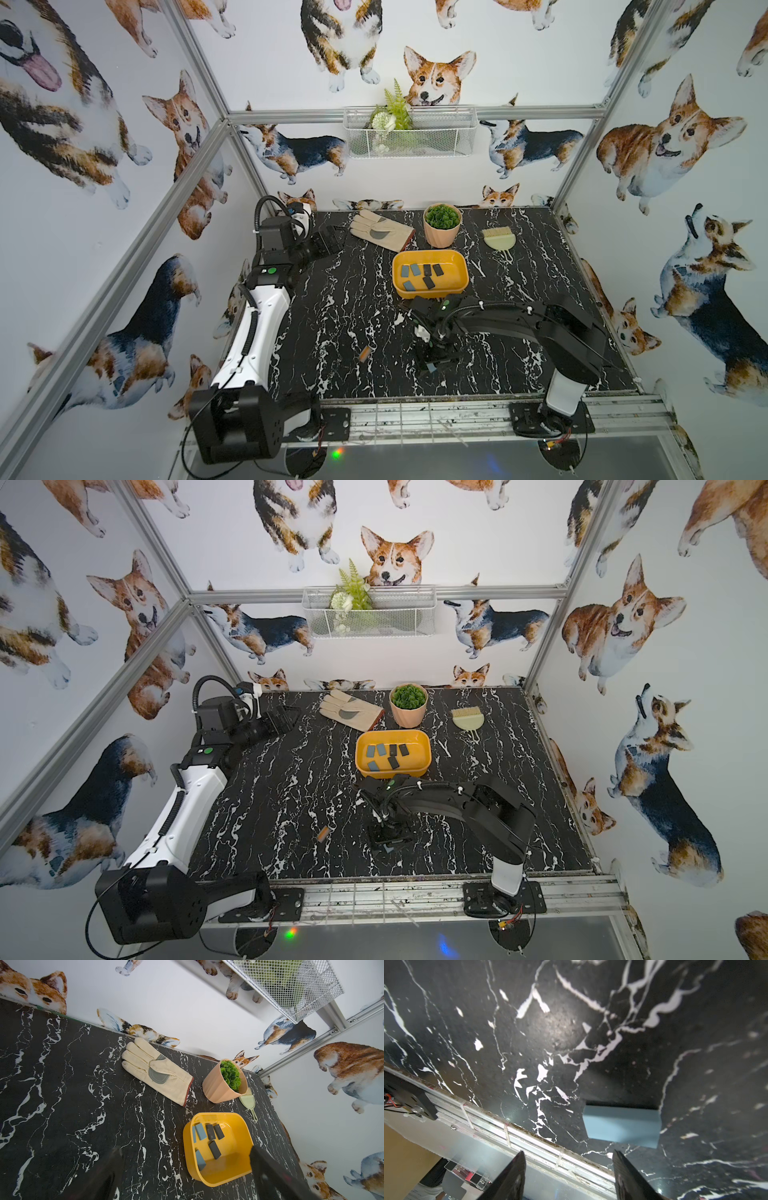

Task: Put the eraser in the storage box
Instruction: Adjust the eraser at the center of the board.

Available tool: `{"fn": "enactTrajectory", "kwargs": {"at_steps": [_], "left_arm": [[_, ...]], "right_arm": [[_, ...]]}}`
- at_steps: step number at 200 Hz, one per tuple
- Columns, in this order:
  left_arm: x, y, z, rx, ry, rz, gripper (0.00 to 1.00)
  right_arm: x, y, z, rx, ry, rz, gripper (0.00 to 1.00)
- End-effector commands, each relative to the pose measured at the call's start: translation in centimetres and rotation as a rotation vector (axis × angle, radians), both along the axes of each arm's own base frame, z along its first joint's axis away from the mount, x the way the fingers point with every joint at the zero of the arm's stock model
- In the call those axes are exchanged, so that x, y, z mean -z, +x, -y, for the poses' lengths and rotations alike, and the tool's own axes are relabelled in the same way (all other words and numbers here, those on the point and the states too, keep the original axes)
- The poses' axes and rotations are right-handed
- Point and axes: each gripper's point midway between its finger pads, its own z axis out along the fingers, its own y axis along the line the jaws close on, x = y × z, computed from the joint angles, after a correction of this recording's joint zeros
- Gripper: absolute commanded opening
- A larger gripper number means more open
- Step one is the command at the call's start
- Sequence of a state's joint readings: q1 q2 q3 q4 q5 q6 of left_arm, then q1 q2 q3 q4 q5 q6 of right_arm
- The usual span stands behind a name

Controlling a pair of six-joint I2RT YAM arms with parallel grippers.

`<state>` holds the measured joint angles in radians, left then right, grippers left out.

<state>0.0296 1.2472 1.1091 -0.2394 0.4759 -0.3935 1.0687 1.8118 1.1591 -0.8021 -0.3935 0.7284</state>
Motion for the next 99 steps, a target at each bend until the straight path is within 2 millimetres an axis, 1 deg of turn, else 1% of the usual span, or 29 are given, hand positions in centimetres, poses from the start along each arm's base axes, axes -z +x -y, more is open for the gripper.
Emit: {"fn": "enactTrajectory", "kwargs": {"at_steps": [1, 31, 41, 69, 83, 99], "left_arm": [[-0.1, 0.0, -0.1, 0.003, 0.018, 0.005, 0.97], [0.1, 0.1, 0.0, 0.004, 0.014, -0.005, 0.97], [0.1, 0.1, 0.0, 0.004, 0.013, -0.009, 0.97], [0.1, 0.1, 0.0, 0.001, 0.013, -0.013, 0.98], [0.1, 0.1, -0.1, -0.001, 0.013, -0.014, 0.98], [0.2, 0.0, -0.2, -0.007, 0.019, -0.013, 0.98]], "right_arm": [[0.0, -0.5, 0.6, -0.022, -0.033, -0.036, 0.67], [-0.2, -0.9, 1.2, -0.018, -0.052, -0.053, 0.69], [-0.3, -1.0, 1.0, -0.020, -0.051, -0.060, 0.69], [0.5, -0.8, 0.8, -0.033, -0.074, -0.076, 0.70], [0.9, -0.3, 0.8, -0.034, -0.076, -0.075, 0.70], [1.3, 0.9, 1.0, -0.022, -0.078, -0.051, 0.71]]}}
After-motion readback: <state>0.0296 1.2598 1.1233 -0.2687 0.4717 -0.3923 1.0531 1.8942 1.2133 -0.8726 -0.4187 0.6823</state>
